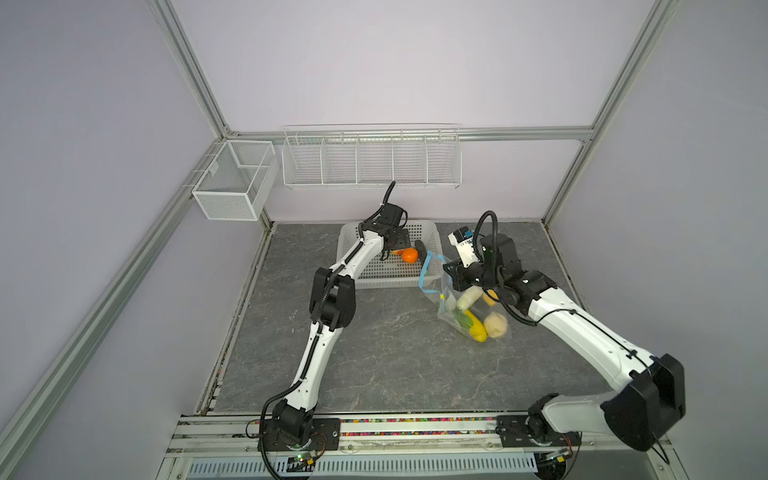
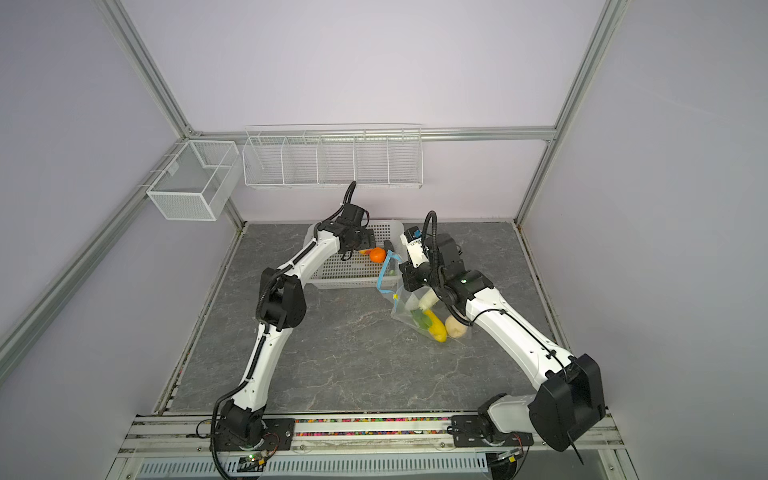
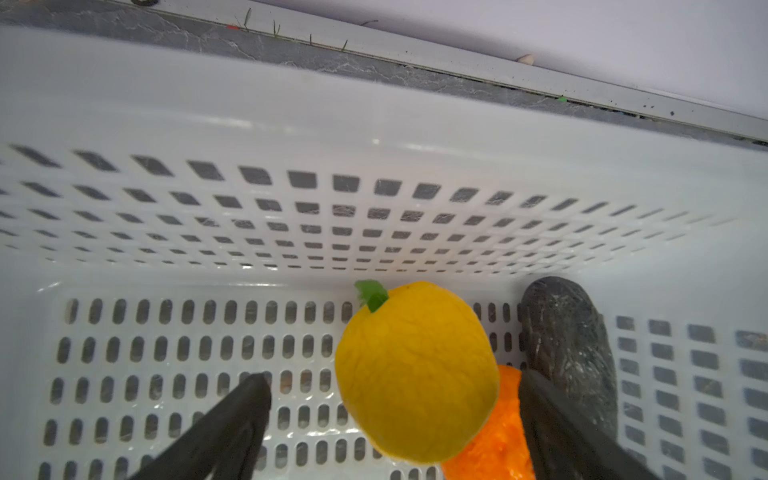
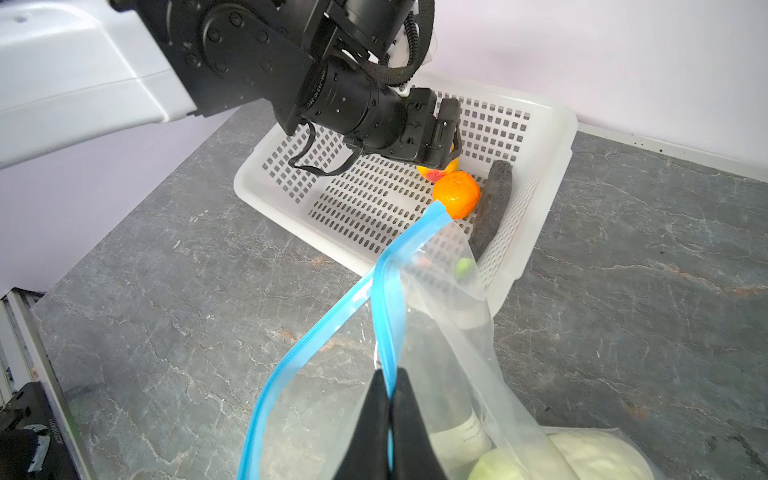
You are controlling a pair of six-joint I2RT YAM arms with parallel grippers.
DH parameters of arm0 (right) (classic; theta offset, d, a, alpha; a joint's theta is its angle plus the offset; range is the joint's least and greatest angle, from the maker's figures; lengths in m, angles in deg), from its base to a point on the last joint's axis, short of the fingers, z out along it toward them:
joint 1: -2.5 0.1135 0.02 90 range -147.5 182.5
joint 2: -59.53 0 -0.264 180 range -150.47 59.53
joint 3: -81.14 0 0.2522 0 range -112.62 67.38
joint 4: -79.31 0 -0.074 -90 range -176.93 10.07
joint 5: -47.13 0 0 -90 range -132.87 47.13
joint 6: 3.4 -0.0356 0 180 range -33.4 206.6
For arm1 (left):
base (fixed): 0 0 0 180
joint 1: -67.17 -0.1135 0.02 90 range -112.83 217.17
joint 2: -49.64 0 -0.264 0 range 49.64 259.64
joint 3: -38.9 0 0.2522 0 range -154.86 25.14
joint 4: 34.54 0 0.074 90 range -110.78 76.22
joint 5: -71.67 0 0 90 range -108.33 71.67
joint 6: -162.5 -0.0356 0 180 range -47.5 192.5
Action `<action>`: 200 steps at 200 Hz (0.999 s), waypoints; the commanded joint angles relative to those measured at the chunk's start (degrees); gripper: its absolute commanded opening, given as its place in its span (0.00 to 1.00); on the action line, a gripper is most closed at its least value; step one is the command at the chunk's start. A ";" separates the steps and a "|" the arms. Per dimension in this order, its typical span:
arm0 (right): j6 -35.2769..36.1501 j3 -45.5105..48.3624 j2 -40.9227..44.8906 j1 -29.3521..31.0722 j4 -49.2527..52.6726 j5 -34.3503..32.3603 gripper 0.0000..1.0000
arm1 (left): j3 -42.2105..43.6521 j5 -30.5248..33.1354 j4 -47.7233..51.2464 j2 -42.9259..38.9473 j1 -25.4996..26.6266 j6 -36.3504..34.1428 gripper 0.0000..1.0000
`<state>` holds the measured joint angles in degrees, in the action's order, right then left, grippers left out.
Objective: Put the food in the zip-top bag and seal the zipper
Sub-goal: 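Open the left gripper and move it back over the basket toward the yellow pear, then lower the left gripper onto the yellow pear and close on it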
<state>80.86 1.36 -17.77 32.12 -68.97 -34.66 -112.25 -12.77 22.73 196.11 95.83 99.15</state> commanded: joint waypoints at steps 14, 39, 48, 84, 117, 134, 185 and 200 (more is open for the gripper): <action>0.38 -0.43 -0.95 -0.51 -1.10 1.17 0.07 | -2.09 -0.07 0.20 3.09 -0.19 -0.43 0.91; 0.29 -0.43 -1.07 -0.49 -1.12 1.46 0.07 | -1.73 -0.16 -0.80 3.47 -0.19 0.13 0.82; 0.29 -0.43 -1.10 -0.49 -1.08 1.54 0.07 | -1.34 -0.06 -1.23 3.42 -0.19 0.32 0.79; 0.34 -0.25 -0.95 -0.72 -1.08 1.81 0.07 | -1.10 0.49 -2.02 3.63 -0.19 0.31 0.74; 0.25 -0.17 -1.00 -0.85 -1.06 2.16 0.07 | -1.05 1.59 -2.11 3.82 -0.19 0.34 0.72; 0.03 -0.16 -1.10 -0.87 -1.26 2.41 0.07 | -1.05 2.71 -2.27 3.74 -0.19 0.30 0.73; -0.14 0.10 -1.30 -0.90 -1.34 2.86 0.07 | 0.11 4.19 -5.34 3.47 -0.19 1.39 0.76; -0.09 0.19 -1.23 -0.96 -1.35 2.95 0.07 | 1.23 4.66 -6.89 2.92 -0.19 1.76 0.75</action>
<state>80.80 1.36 -18.40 31.44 -69.43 -32.52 -112.44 -10.17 19.23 199.13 95.77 99.89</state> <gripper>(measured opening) 0.069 0.759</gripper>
